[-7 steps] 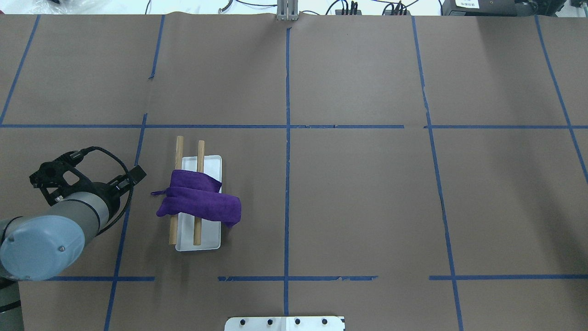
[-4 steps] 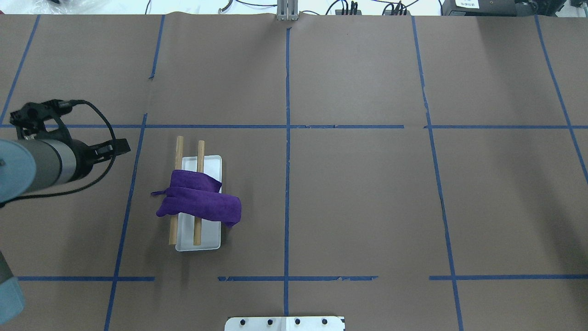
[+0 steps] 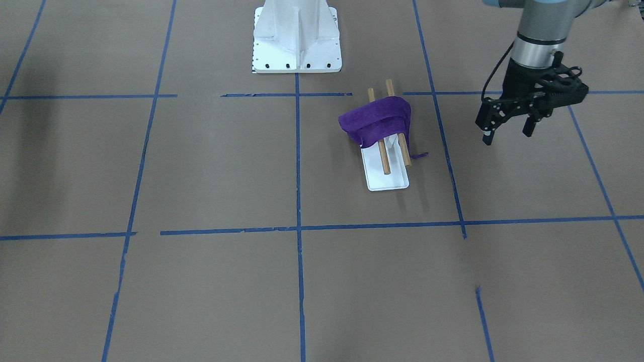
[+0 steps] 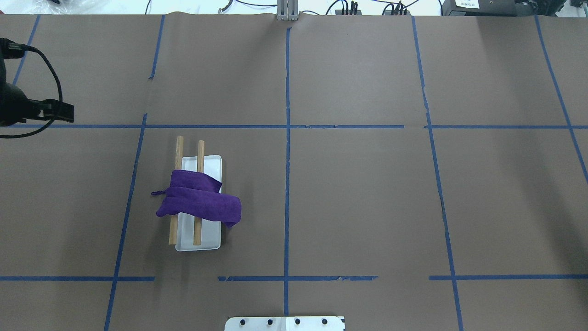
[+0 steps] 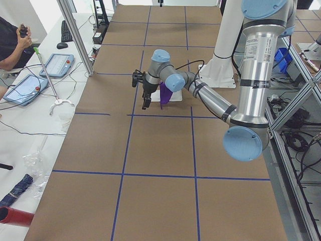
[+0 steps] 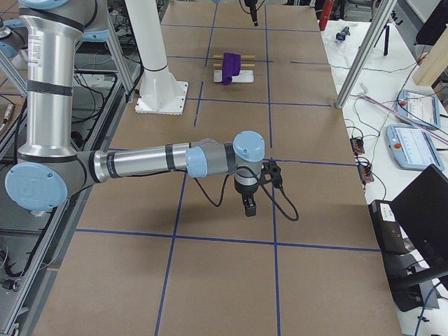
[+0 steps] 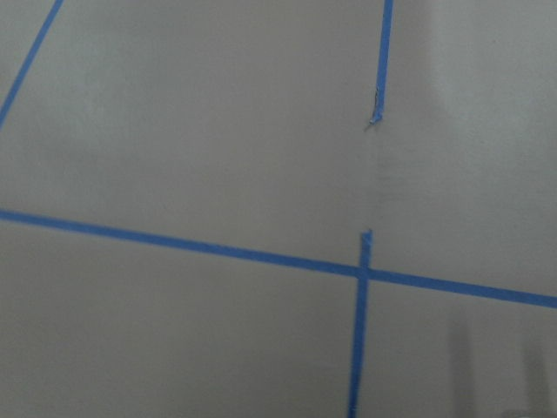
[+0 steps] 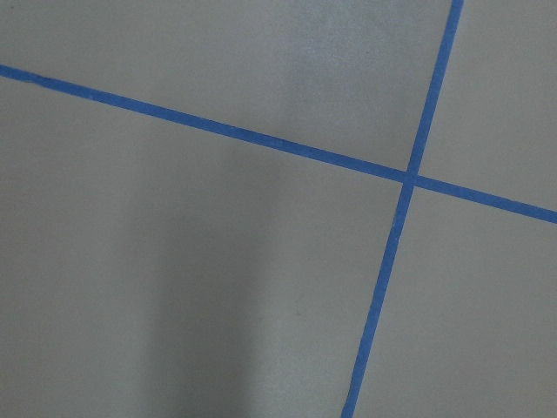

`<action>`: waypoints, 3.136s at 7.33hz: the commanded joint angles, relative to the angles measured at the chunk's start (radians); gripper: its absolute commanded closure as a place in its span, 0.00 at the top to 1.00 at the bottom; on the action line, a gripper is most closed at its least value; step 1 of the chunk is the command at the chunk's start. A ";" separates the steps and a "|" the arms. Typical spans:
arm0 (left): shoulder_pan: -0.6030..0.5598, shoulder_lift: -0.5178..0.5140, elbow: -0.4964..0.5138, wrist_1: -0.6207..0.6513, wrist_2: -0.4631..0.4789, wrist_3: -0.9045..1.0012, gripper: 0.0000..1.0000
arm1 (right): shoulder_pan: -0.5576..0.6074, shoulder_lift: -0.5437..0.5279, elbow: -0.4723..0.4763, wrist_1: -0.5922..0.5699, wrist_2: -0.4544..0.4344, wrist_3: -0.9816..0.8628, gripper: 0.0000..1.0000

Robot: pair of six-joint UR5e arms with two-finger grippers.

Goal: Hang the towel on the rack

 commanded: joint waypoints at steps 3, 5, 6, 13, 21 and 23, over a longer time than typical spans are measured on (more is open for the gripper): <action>-0.423 0.013 0.349 0.006 -0.299 0.787 1.00 | 0.047 -0.010 -0.072 0.000 0.099 0.004 1.00; -0.517 0.013 0.480 0.009 -0.320 0.949 1.00 | 0.053 -0.010 -0.084 0.000 0.102 0.007 1.00; -0.517 0.020 0.480 0.033 -0.320 0.950 1.00 | 0.053 -0.010 -0.090 0.000 0.102 0.009 1.00; -0.546 0.018 0.460 0.211 -0.398 0.945 1.00 | 0.081 -0.010 -0.169 0.000 0.096 0.006 1.00; -0.546 0.017 0.453 0.211 -0.439 0.944 1.00 | 0.144 0.013 -0.163 0.030 0.061 0.067 1.00; -0.546 0.015 0.453 0.211 -0.439 0.942 1.00 | 0.142 0.013 -0.167 0.032 0.062 0.067 1.00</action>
